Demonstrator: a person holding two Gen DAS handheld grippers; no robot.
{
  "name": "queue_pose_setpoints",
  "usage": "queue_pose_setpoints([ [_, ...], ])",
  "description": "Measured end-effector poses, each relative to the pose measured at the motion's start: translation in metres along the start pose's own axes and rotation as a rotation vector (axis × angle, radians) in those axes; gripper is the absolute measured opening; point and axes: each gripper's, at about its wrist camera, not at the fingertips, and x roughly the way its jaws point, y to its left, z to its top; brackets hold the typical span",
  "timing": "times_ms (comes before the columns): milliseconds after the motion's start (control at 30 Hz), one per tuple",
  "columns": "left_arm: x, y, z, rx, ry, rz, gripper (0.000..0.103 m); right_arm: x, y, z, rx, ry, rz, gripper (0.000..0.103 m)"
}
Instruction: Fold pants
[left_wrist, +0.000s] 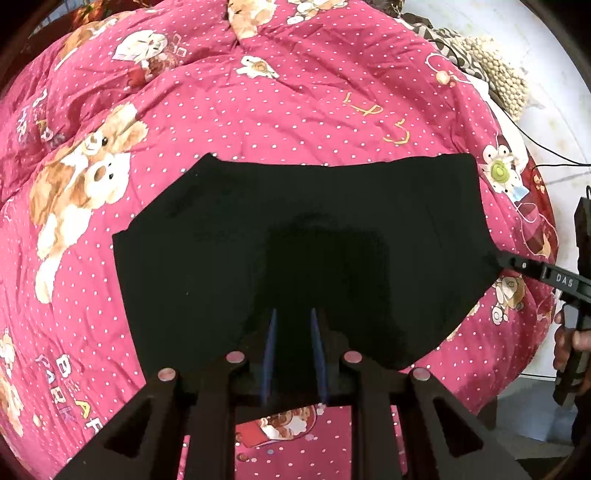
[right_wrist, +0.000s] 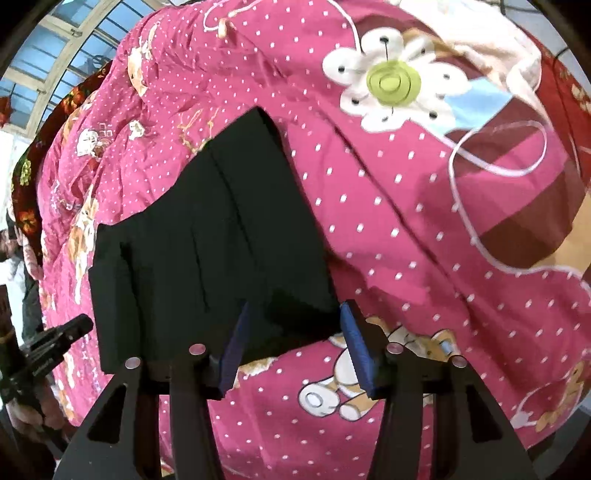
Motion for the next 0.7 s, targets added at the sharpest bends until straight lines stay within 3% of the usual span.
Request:
queue_pose_setpoints([
  [633, 0.017, -0.007, 0.000, 0.014, 0.069, 0.027, 0.021, 0.047, -0.009, 0.031, -0.063, 0.074, 0.089, 0.051],
  [700, 0.020, -0.009, 0.001, 0.014, 0.076, 0.026, 0.021, 0.052, -0.009, 0.031, -0.066, 0.078, 0.106, 0.055],
])
